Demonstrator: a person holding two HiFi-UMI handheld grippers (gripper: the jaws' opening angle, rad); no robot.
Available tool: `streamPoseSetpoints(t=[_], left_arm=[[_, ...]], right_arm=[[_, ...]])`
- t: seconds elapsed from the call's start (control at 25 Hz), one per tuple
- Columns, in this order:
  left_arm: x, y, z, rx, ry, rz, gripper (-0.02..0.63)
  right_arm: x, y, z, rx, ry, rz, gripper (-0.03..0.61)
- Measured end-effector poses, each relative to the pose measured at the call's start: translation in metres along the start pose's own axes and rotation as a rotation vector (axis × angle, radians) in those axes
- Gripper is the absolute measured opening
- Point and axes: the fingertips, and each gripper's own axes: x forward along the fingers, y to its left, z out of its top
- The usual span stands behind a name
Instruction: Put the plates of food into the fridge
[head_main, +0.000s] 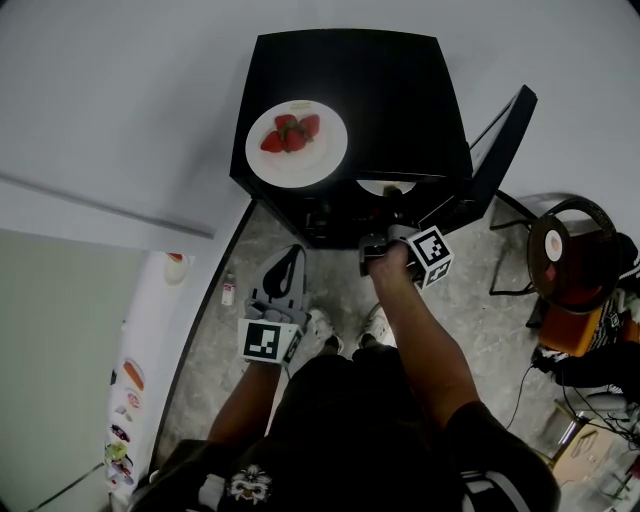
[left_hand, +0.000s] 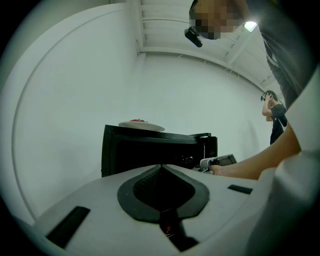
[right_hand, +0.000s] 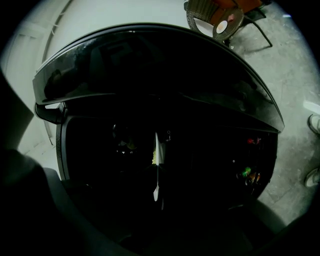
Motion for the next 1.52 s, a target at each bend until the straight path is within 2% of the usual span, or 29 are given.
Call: streamPoseSetpoints(t=[0.28, 0.48, 0.52, 0.56, 0.6, 0.84, 0.96, 1.12, 1.28, 1.4, 1.52], left_arm=[[0.000, 0.006, -0.001, -0.012, 0.004, 0.014, 0.021], [0.000, 0.004, -0.004, -0.030, 0.009, 0.008, 0.021], [0.000, 0.003, -0.005, -0.032, 0.010, 0.005, 0.021], [0.001, 0.003, -0.006, -0.033, 0.011, 0.002, 0.021], [0.001, 0.002, -0.006, -0.034, 0.013, 0.000, 0.021], [0.007, 0.000, -0.004, -0.042, 0.007, -0.016, 0.021], [0.010, -0.002, -0.001, -0.045, -0.002, -0.026, 0.021], [0.013, -0.006, 0.003, -0.045, -0.010, -0.042, 0.021], [0.014, -0.009, 0.005, -0.042, -0.015, -0.053, 0.021], [0.014, -0.012, 0.010, -0.035, -0.024, -0.063, 0.021], [0.015, -0.016, 0.018, -0.028, -0.046, -0.069, 0.021]], right_arm=[[0.005, -0.001, 0.006, -0.004, -0.035, -0.024, 0.031], [0.002, 0.000, 0.007, -0.015, -0.053, -0.007, 0.032], [0.001, 0.001, 0.007, -0.021, -0.053, 0.002, 0.071], [-0.001, 0.004, 0.006, -0.037, -0.051, 0.013, 0.141], [-0.004, 0.007, 0.005, -0.067, -0.047, 0.023, 0.157], [-0.037, 0.033, 0.003, -0.340, -0.005, 0.068, 0.163], [-0.056, 0.053, -0.001, -0.484, 0.037, 0.128, 0.163], [-0.086, 0.095, -0.020, -0.811, 0.080, 0.278, 0.158], [-0.111, 0.134, -0.036, -1.126, 0.060, 0.406, 0.090], [-0.125, 0.151, -0.043, -1.325, 0.015, 0.441, 0.046], [-0.138, 0.169, -0.050, -1.535, -0.070, 0.460, 0.027]])
